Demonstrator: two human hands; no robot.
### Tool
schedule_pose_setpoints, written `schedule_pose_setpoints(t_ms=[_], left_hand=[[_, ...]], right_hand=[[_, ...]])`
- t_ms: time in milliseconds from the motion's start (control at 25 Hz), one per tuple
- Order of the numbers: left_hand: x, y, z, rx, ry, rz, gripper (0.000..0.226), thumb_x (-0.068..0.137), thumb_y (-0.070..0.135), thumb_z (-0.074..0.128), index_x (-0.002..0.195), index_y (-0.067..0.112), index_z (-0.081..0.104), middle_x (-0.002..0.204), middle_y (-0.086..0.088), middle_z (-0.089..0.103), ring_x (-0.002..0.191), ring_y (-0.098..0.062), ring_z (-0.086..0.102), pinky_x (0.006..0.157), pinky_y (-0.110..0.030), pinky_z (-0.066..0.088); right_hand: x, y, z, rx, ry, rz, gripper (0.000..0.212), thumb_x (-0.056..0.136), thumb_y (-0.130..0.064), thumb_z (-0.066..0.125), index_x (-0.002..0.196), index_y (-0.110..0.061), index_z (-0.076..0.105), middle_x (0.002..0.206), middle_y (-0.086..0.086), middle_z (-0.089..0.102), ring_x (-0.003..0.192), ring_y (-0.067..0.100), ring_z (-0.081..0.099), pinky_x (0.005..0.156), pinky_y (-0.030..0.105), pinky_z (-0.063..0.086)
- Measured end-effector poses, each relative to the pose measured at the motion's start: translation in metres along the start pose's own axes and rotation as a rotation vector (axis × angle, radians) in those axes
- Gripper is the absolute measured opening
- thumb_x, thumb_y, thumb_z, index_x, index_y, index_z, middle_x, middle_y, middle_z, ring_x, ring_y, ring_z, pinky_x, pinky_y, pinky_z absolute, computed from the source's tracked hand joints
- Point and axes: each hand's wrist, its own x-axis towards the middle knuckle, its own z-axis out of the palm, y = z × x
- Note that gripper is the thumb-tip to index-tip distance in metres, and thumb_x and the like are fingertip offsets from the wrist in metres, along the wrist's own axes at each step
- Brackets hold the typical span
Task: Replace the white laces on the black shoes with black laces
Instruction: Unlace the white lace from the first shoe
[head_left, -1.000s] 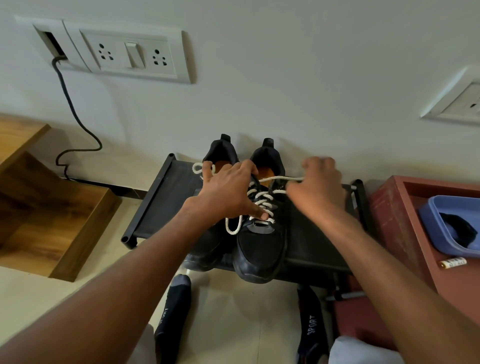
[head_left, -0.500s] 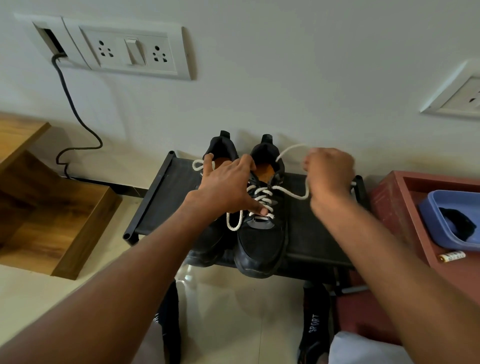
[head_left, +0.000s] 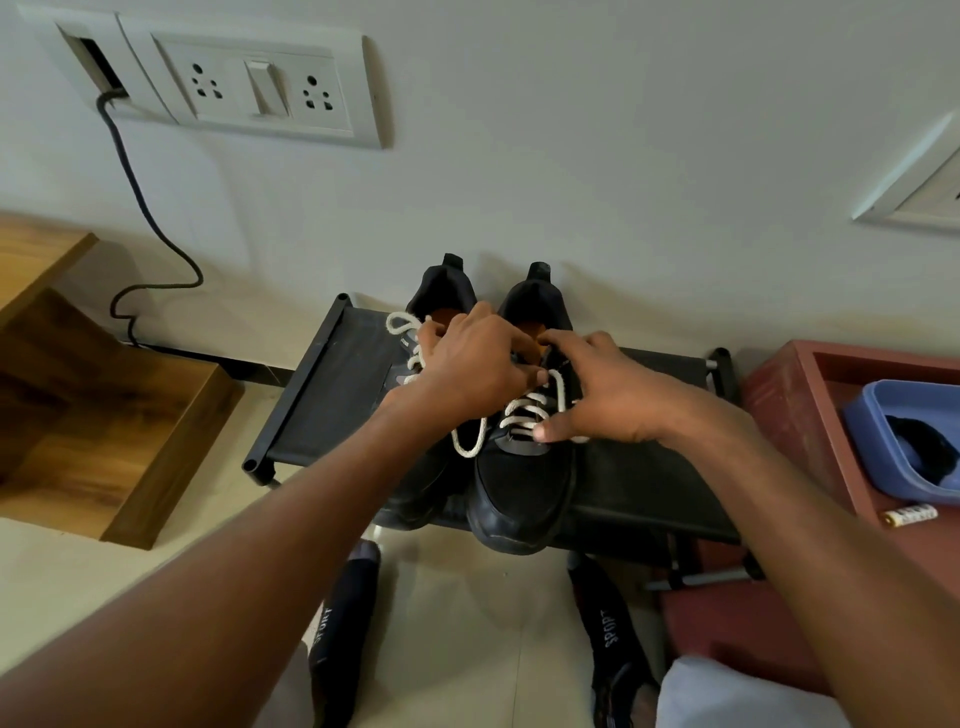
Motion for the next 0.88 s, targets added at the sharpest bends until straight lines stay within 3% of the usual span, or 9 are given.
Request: schedule_pose_setpoints(t_ms=[160, 320, 440, 520, 560, 720, 880], left_hand=[[0.003, 0.003, 0.005, -0.098, 0.077, -0.043, 0.013, 0.084, 0.047, 0.081, 0.091, 0.036, 0.080, 0.092, 0.016, 0.053, 0.106, -0.008, 0.049, 0.116, -0.053, 0.018], [0.005, 0.002, -0.002, -0.166, 0.062, -0.071, 0.013, 0.080, 0.039, 0.086, 0.080, 0.028, 0.079, 0.073, 0.015, 0.067, 0.092, -0.009, 0.061, 0.105, -0.043, 0.029], [0.004, -0.003, -0.007, -0.253, 0.065, -0.075, 0.010, 0.081, 0.032, 0.087, 0.081, 0.024, 0.080, 0.068, 0.012, 0.069, 0.081, -0.008, 0.066, 0.081, -0.030, 0.045], [0.001, -0.006, -0.011, -0.329, 0.060, -0.081, 0.009, 0.084, 0.026, 0.085, 0.081, 0.019, 0.080, 0.059, 0.013, 0.065, 0.064, 0.000, 0.062, 0.062, -0.025, 0.043], [0.001, -0.007, -0.012, -0.362, 0.047, -0.084, 0.011, 0.086, 0.023, 0.084, 0.080, 0.017, 0.079, 0.057, 0.013, 0.064, 0.059, 0.002, 0.059, 0.060, -0.025, 0.043], [0.002, -0.012, -0.015, -0.418, -0.004, -0.070, 0.013, 0.091, 0.020, 0.079, 0.080, 0.016, 0.076, 0.077, 0.003, 0.072, 0.077, -0.017, 0.069, 0.075, -0.040, 0.058], [0.000, -0.003, -0.012, -0.134, 0.103, 0.093, 0.011, 0.092, 0.041, 0.073, 0.094, 0.031, 0.074, 0.074, 0.019, 0.060, 0.083, -0.008, 0.059, 0.096, -0.040, 0.039]], right_hand=[[0.002, 0.001, 0.014, 0.029, 0.011, 0.010, 0.133, 0.065, -0.052, 0.096, 0.163, -0.037, 0.007, 0.164, -0.002, 0.015, 0.147, 0.030, 0.039, 0.114, 0.042, 0.043], [0.007, 0.001, 0.026, -0.096, 0.082, 0.029, 0.144, 0.057, -0.055, 0.098, 0.162, -0.039, 0.000, 0.170, -0.005, 0.007, 0.146, 0.037, 0.044, 0.110, 0.054, 0.048], [0.009, -0.001, 0.027, -0.087, 0.153, 0.004, 0.144, 0.052, -0.055, 0.100, 0.160, -0.040, 0.006, 0.169, -0.005, 0.014, 0.143, 0.033, 0.047, 0.107, 0.054, 0.049], [0.009, -0.001, 0.025, -0.076, 0.176, 0.005, 0.143, 0.050, -0.056, 0.100, 0.160, -0.040, 0.009, 0.168, -0.006, 0.019, 0.143, 0.032, 0.048, 0.107, 0.053, 0.049], [0.008, 0.000, 0.024, -0.081, 0.173, 0.011, 0.144, 0.050, -0.056, 0.100, 0.159, -0.040, 0.009, 0.168, -0.006, 0.021, 0.143, 0.031, 0.047, 0.107, 0.053, 0.048], [0.007, 0.005, 0.022, -0.065, 0.146, 0.034, 0.142, 0.048, -0.055, 0.101, 0.157, -0.038, 0.012, 0.165, -0.005, 0.032, 0.141, 0.031, 0.050, 0.105, 0.051, 0.048], [0.007, 0.005, 0.023, -0.025, 0.145, 0.036, 0.137, 0.046, -0.053, 0.102, 0.152, -0.037, 0.017, 0.159, -0.003, 0.042, 0.135, 0.032, 0.055, 0.104, 0.052, 0.051]])
